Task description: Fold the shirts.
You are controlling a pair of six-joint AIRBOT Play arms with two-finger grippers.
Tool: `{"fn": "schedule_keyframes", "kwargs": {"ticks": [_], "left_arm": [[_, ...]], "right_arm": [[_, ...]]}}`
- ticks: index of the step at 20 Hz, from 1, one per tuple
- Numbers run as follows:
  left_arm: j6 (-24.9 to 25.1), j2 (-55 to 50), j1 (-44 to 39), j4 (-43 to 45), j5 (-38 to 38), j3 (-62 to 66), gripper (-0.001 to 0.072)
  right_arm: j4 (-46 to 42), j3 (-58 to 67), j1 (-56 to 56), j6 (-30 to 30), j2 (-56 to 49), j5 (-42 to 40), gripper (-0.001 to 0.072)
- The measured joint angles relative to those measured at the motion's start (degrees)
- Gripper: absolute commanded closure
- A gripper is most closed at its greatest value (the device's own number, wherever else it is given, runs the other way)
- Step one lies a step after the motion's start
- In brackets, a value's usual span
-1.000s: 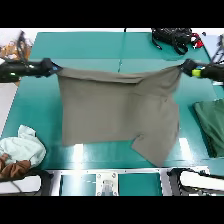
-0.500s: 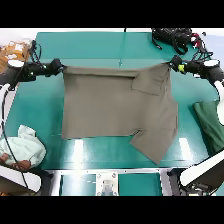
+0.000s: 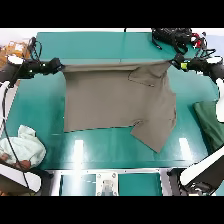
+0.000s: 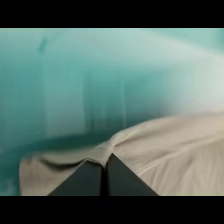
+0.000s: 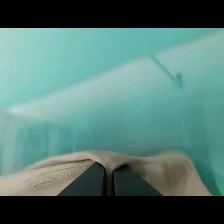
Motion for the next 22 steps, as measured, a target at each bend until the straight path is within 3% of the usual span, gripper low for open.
{"fn": "schedule_keyframes", "kwargs": {"ticks": [7, 15, 16, 17, 18, 19, 22], "left_arm": [[-6.7, -0.6, 0.0, 11.2, -11.0, -2.9, 0.0685], [-9.8, -1.9, 0.0, 14.1, -13.7, -6.0, 0.0685], [-10.1, -2.1, 0.0, 14.0, -13.9, -6.1, 0.0684], [-10.3, -2.2, 0.0, 13.8, -14.1, -6.2, 0.0646], [-10.3, -2.3, 0.0, 13.5, -14.4, -6.2, 0.0375], [-10.4, -2.3, 0.1, 12.9, -14.7, -6.2, 0.0248], [-10.9, -2.3, 0.2, 10.1, -18.8, -6.0, 0.0244]], "right_arm": [[-10.3, -1.7, -4.9, 3.2, -0.1, 16.8, 0.0688], [-13.2, -7.1, -5.9, 3.8, -0.1, 21.2, 0.0686], [-13.4, -7.3, -5.9, 3.8, -0.1, 21.4, 0.0661], [-13.5, -7.5, -5.9, 3.9, -0.1, 21.5, 0.0531], [-13.9, -7.6, -5.9, 4.0, 0.0, 21.5, 0.0428], [-14.1, -7.5, -6.0, 4.3, 0.0, 21.5, 0.0408], [-14.1, -6.3, -6.7, 5.7, 0.8, 23.3, 0.0409]]}}
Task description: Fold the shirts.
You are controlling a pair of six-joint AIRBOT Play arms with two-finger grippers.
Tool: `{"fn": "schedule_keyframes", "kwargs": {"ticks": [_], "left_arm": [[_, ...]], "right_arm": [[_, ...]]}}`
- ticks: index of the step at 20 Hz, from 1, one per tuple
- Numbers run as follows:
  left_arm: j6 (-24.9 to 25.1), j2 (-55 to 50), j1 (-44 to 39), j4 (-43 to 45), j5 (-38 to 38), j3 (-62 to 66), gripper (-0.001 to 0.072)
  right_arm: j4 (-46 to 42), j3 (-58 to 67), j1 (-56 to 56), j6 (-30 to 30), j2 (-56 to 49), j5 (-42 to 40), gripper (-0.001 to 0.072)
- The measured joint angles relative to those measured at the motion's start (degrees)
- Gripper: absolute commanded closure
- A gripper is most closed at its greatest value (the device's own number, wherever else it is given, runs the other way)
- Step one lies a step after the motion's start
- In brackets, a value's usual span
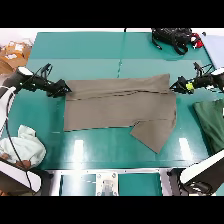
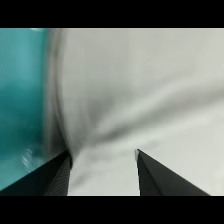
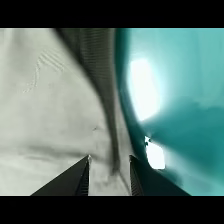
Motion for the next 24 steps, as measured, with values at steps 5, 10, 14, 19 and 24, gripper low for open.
{"fn": "schedule_keyframes", "kwargs": {"ticks": [5, 10, 14, 19, 24], "left_arm": [[-5.4, 1.2, 2.5, 0.0, -15.1, 2.3, 0.0652], [-9.0, 11.6, 3.7, 7.3, -21.8, -2.2, 0.0687], [-10.6, 28.9, 3.9, 10.4, -17.7, -17.3, 0.0592], [-12.3, 47.5, 3.9, 7.6, -10.7, -40.7, 0.0175], [-14.2, 52.6, -2.7, 2.9, -2.4, -54.9, 0.0160]], "right_arm": [[-3.9, 0.9, -2.7, 3.9, 4.4, 7.1, 0.0687], [-8.8, -11.2, -5.0, 5.6, 15.1, 12.2, 0.0687], [-12.7, -29.6, -8.6, 9.0, 29.1, 8.8, 0.0657], [-12.9, -51.5, -10.2, 13.0, 41.9, 0.2, 0.0286], [-9.1, -63.8, -4.6, 14.1, 44.9, -7.8, 0.0352]]}}
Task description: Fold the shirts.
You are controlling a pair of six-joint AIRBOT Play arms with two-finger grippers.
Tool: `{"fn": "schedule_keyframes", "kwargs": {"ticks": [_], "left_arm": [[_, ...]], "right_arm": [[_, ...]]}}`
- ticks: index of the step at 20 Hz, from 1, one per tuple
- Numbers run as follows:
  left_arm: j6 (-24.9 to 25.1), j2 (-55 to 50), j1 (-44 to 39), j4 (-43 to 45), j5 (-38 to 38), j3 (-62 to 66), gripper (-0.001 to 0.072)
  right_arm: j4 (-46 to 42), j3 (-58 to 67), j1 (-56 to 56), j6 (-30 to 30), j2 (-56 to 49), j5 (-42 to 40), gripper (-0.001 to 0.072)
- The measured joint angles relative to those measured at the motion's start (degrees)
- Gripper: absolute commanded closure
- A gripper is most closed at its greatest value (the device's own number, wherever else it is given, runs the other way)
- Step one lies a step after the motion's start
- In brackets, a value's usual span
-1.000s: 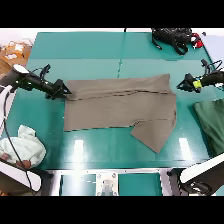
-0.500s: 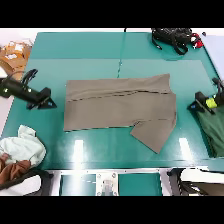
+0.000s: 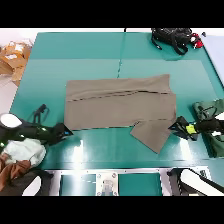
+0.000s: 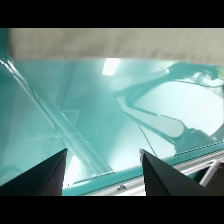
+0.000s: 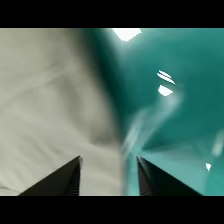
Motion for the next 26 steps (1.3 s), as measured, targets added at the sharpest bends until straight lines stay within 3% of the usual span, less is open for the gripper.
{"fn": "schedule_keyframes", "kwargs": {"ticks": [2, 3, 6, 12, 19, 20, 21, 22, 24, 26], "left_arm": [[-2.4, 0.5, -4.9, -1.4, 5.8, -2.5, 0.0160], [-3.8, 0.7, -7.3, -1.8, 8.9, -3.4, 0.0160], [-7.3, 0.9, -11.9, -2.6, 16.9, -4.6, 0.0161], [-12.2, 0.7, -14.4, -3.1, 27.6, -5.3, 0.0161], [-13.9, -6.4, -14.7, -5.6, 31.6, -5.1, 0.0164], [-13.9, -7.1, -14.8, -6.0, 32.9, -5.1, 0.0196], [-14.0, -7.6, -14.9, -6.0, 34.8, -5.1, 0.0372], [-14.0, -8.1, -14.8, -5.4, 37.1, -5.2, 0.0427], [-13.9, -8.6, -14.8, -4.8, 40.3, -5.3, 0.0677], [-13.2, -9.0, -14.8, -4.7, 41.2, -5.1, 0.0685]], "right_arm": [[2.3, -1.9, 3.4, 0.2, 0.4, -3.5, 0.0415], [3.3, -2.4, 5.0, 0.2, 0.4, -5.1, 0.0553], [4.3, -2.8, 7.9, -0.7, 0.4, -8.6, 0.0685], [5.6, -2.0, 9.6, -3.4, 0.5, -10.8, 0.0685], [6.2, -1.8, 9.7, -5.0, 0.5, -12.9, 0.0686], [6.3, -1.8, 9.7, -5.1, 0.5, -13.0, 0.0686], [6.4, -1.8, 9.7, -5.2, 0.5, -13.2, 0.0685], [6.6, -1.8, 9.7, -5.2, 0.5, -13.4, 0.0685], [7.0, -1.8, 9.7, -5.4, 0.5, -13.5, 0.0686], [7.2, -1.8, 9.7, -5.7, 0.6, -13.6, 0.0686]]}}
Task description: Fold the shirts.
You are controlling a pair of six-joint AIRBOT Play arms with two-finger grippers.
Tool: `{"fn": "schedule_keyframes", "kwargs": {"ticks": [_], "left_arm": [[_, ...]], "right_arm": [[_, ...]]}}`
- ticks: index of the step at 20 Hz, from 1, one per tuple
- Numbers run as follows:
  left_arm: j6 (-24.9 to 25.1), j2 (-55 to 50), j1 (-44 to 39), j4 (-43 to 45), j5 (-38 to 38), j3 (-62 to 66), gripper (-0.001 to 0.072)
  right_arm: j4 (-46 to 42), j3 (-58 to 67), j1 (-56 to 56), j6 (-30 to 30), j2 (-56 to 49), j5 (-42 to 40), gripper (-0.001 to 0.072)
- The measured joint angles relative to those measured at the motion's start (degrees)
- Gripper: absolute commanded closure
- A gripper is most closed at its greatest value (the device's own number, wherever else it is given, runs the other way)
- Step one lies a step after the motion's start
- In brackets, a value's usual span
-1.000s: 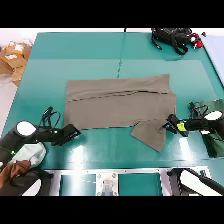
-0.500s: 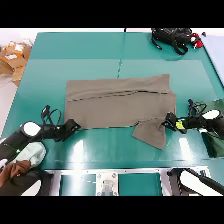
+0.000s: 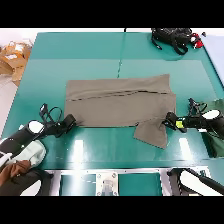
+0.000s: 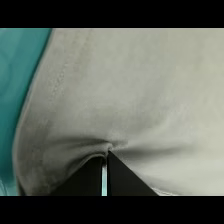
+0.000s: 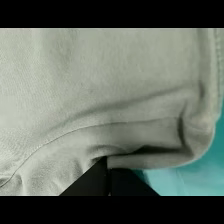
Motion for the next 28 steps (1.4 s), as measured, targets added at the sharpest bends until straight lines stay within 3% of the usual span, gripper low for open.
{"fn": "schedule_keyframes", "kwargs": {"ticks": [3, 6, 15, 22, 28], "left_arm": [[1.9, 0.0, 0.0, 1.8, -3.3, 2.3, 0.0686], [2.2, 0.0, 0.0, 7.4, -11.4, 7.0, 0.0686], [0.9, 0.0, 0.0, 26.4, -36.0, 19.4, 0.0686], [3.5, -0.4, 0.0, 32.1, -39.3, 26.5, 0.0685], [6.0, -11.1, 0.0, 33.0, -37.5, 38.4, 0.0685]], "right_arm": [[0.0, 0.0, 0.0, -0.6, 0.0, 0.6, 0.0687], [-1.5, 0.1, -0.2, -0.8, 0.1, 3.6, 0.0687], [-14.7, 4.1, -1.2, 6.9, 6.7, 19.3, 0.0687], [-10.8, 14.0, -0.3, 7.7, 9.7, 22.4, 0.0687], [-8.3, 28.8, 5.1, 7.1, -1.9, 17.5, 0.0687]]}}
